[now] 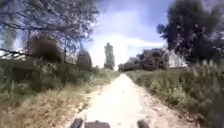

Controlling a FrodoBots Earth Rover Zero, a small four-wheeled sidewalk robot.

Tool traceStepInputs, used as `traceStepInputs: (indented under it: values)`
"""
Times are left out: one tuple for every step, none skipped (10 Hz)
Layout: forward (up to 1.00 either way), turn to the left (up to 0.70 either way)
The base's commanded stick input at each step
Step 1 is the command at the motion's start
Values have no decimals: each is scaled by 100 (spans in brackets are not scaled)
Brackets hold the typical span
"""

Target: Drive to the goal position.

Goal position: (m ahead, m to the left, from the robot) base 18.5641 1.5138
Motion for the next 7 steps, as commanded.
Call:
traceStepInputs:
  values:
    - [100, 0]
    - [100, 0]
    - [100, 0]
    - [100, 0]
    - [100, 0]
    - [100, 0]
    - [100, 0]
